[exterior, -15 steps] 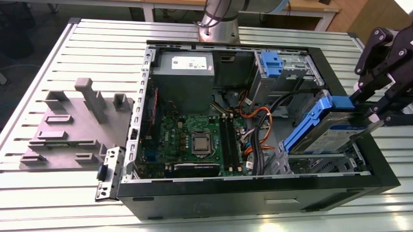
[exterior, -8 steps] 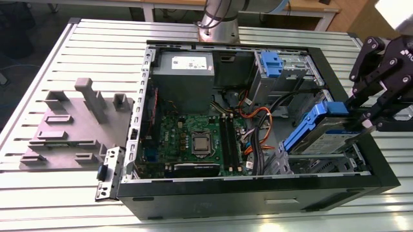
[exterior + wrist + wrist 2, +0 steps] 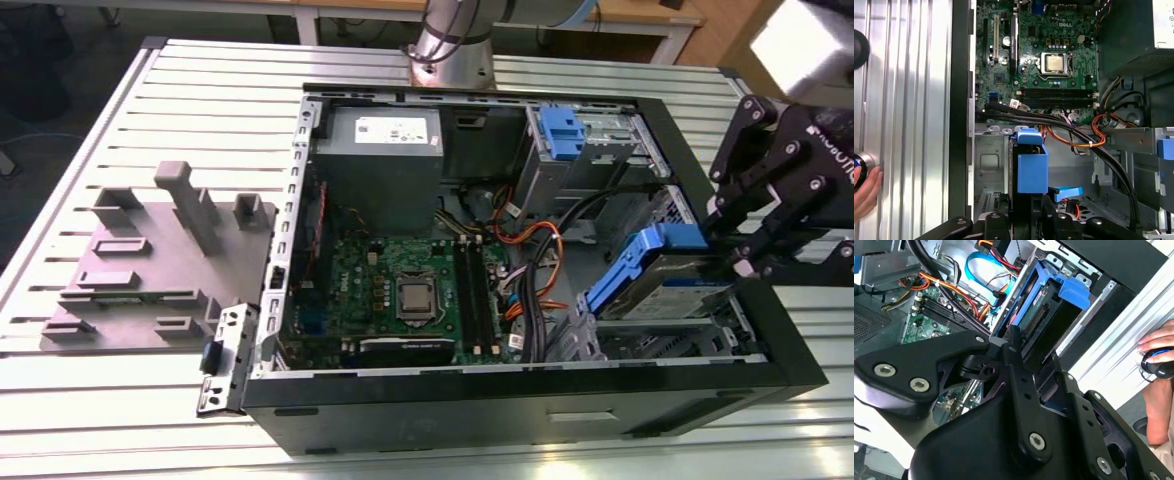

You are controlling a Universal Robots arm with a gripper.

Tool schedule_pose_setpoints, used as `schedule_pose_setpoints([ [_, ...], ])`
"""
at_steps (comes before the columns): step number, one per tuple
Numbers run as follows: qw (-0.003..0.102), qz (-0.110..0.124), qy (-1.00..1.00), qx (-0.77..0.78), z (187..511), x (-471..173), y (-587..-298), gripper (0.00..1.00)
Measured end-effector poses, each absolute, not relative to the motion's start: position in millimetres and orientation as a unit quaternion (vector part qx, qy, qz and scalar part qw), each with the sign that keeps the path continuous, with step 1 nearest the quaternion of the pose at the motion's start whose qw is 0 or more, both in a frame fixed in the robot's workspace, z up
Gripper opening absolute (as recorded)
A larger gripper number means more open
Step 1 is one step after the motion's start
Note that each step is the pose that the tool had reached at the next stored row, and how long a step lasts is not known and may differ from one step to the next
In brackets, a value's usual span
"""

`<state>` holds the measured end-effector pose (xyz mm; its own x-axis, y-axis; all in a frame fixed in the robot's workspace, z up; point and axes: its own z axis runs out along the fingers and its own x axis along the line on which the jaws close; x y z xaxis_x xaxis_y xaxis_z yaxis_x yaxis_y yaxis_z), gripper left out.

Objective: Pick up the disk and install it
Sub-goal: 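Insert the disk into the insertion slot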

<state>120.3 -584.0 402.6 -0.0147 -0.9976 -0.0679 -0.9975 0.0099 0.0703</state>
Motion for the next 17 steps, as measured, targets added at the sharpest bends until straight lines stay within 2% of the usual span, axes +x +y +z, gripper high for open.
schedule_pose_setpoints([
  [17, 0.001, -0.048, -0.711, 0.702, 374, 118, -584, 0.35],
])
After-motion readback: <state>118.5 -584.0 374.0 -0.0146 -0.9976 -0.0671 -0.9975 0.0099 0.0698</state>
